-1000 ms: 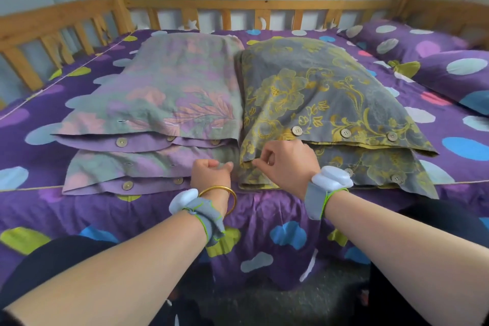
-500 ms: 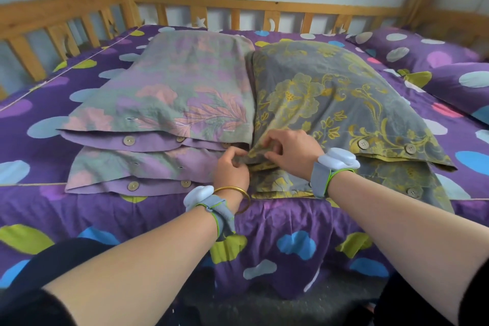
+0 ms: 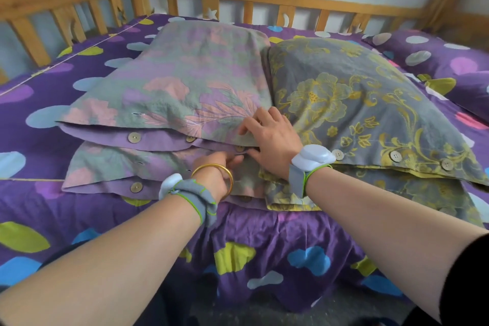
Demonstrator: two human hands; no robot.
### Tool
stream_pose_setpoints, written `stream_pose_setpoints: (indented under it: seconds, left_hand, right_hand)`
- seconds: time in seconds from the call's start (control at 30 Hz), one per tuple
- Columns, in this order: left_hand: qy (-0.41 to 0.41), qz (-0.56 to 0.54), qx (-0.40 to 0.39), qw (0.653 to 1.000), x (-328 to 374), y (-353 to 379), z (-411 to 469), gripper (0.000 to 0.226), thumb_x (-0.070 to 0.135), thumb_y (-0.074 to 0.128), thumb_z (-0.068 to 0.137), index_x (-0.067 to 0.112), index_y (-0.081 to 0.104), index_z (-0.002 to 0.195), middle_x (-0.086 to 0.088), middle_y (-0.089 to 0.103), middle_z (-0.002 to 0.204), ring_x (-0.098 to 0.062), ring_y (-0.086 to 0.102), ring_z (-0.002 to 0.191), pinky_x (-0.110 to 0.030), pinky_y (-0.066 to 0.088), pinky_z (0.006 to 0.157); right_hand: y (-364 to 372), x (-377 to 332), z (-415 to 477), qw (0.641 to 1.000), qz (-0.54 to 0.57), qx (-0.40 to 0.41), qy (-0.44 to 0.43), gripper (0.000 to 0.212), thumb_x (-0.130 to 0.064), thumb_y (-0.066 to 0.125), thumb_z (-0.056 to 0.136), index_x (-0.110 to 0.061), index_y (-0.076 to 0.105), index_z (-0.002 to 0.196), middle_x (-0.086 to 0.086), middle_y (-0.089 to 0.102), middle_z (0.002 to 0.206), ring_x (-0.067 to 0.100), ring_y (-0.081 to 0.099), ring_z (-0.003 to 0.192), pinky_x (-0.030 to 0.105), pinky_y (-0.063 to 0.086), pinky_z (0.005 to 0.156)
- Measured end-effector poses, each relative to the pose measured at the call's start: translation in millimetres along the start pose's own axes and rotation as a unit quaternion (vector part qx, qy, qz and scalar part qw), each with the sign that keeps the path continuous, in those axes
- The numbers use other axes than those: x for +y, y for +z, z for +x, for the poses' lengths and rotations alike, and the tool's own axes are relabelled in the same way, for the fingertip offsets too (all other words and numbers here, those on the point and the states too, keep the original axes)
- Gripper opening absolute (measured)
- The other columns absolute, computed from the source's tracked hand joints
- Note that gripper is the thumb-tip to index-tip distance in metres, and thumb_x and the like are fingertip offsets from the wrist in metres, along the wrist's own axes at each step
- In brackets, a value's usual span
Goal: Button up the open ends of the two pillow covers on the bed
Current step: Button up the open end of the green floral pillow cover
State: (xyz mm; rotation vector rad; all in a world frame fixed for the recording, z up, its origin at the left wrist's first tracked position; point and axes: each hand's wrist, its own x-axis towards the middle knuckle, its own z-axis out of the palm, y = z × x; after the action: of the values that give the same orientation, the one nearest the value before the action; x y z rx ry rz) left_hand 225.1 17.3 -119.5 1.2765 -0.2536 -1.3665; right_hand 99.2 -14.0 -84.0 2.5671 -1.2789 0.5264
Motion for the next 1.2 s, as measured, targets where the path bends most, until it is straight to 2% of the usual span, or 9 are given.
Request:
stream_pose_setpoints:
  seconds: [0.17, 0.3, 0.43, 0.57, 0.63, 0.8, 0.97, 1.03, 1.2]
  left_hand:
    - [0.008, 0.004, -0.033, 0.999, 6.2, 16.2, 3.5, 0.026, -0.007, 0.048, 0.089, 0.008, 0.048, 0.069, 0.004, 0.051, 0.028, 0.001, 0.046, 0.023, -0.008, 0.021, 0.023]
    - [0.02, 0.003, -0.049, 0.999, 8.9, 16.2, 6.2, 0.021, -0.008, 0.059, 0.084, 0.004, 0.054, 0.067, 0.002, 0.056, 0.032, -0.003, 0.05, 0.025, -0.007, 0.029, 0.026]
    - [0.046, 0.048, -0.05, 0.997, 13.4, 11.9, 8.3, 0.015, -0.002, 0.065, 0.082, 0.005, 0.054, 0.075, 0.003, 0.056, 0.034, -0.002, 0.051, 0.026, -0.007, 0.031, 0.029]
    - [0.066, 0.109, -0.046, 0.991, 18.2, 9.2, 9.6, 0.024, -0.007, 0.056, 0.086, 0.006, 0.05, 0.067, 0.004, 0.049, 0.026, -0.001, 0.046, 0.023, -0.008, 0.033, 0.027]
    - [0.072, 0.109, -0.046, 0.99, 19.5, 8.9, 9.2, 0.025, -0.006, 0.056, 0.087, 0.008, 0.049, 0.067, 0.005, 0.049, 0.026, 0.0, 0.048, 0.024, -0.009, 0.035, 0.028]
    - [0.057, 0.062, -0.068, 0.994, 21.6, 13.3, 5.5, 0.022, 0.0, 0.055, 0.09, 0.011, 0.051, 0.071, 0.006, 0.055, 0.031, -0.001, 0.054, 0.028, -0.011, 0.041, 0.03]
    - [0.042, 0.051, -0.061, 0.996, 22.4, 16.3, 5.7, 0.018, 0.002, 0.055, 0.091, 0.011, 0.05, 0.076, -0.004, 0.058, 0.063, -0.001, 0.055, 0.029, -0.012, 0.043, 0.031]
    - [0.042, 0.051, -0.057, 0.996, 23.4, 17.9, 7.4, 0.017, 0.004, 0.055, 0.091, 0.011, 0.05, 0.076, -0.005, 0.056, 0.068, -0.001, 0.055, 0.03, -0.012, 0.042, 0.031]
    - [0.04, 0.041, -0.058, 0.997, 24.3, 21.4, 10.5, 0.012, 0.007, 0.059, 0.089, 0.012, 0.054, 0.08, 0.006, 0.059, 0.038, 0.0, 0.056, 0.031, -0.009, 0.038, 0.031]
  right_hand:
    - [11.4, -3.9, 15.3, 0.997, -0.07, -0.025, 0.009, 0.038, -0.019, 0.066, 0.072, -0.023, 0.052, 0.108, 0.004, 0.055, 0.109, 0.03, 0.05, 0.1, 0.042, 0.041, 0.081]
    - [2.7, -3.4, 20.0, 0.994, 0.044, -0.096, 0.04, 0.037, -0.01, 0.058, 0.077, -0.021, 0.051, 0.112, 0.002, 0.061, 0.105, 0.03, 0.059, 0.097, 0.038, 0.042, 0.079]
    - [-8.9, -0.5, 24.0, 0.973, 0.154, -0.138, 0.098, 0.038, -0.013, 0.071, 0.073, -0.021, 0.057, 0.107, -0.004, 0.063, 0.081, 0.02, 0.061, 0.08, 0.032, 0.05, 0.074]
    - [-13.4, 7.4, 32.3, 0.929, 0.295, -0.165, 0.153, 0.038, -0.021, 0.086, 0.063, -0.018, 0.067, 0.096, -0.005, 0.064, 0.066, 0.002, 0.054, 0.056, 0.01, 0.044, 0.057]
    - [-12.7, 10.2, 34.5, 0.934, 0.29, -0.14, 0.157, 0.028, -0.025, 0.083, 0.068, -0.019, 0.072, 0.094, -0.007, 0.063, 0.065, 0.002, 0.055, 0.057, 0.005, 0.042, 0.056]
    - [-10.0, 1.9, 33.5, 0.976, 0.168, -0.053, 0.126, 0.015, -0.025, 0.06, 0.078, -0.024, 0.073, 0.085, -0.001, 0.062, 0.08, 0.023, 0.062, 0.082, 0.035, 0.053, 0.075]
    - [-10.4, 7.6, 37.3, 0.953, 0.246, -0.069, 0.163, 0.014, -0.021, 0.06, 0.087, -0.014, 0.071, 0.091, 0.0, 0.061, 0.079, 0.019, 0.057, 0.079, 0.024, 0.04, 0.071]
    - [-9.3, 12.0, 38.7, 0.93, 0.306, -0.067, 0.191, 0.013, -0.019, 0.061, 0.088, -0.011, 0.071, 0.09, 0.003, 0.063, 0.077, 0.017, 0.055, 0.077, 0.028, 0.042, 0.071]
    - [-10.4, 16.8, 40.1, 0.918, 0.342, -0.053, 0.195, 0.015, -0.017, 0.064, 0.087, -0.007, 0.074, 0.091, 0.018, 0.071, 0.086, 0.021, 0.059, 0.076, 0.039, 0.05, 0.081]
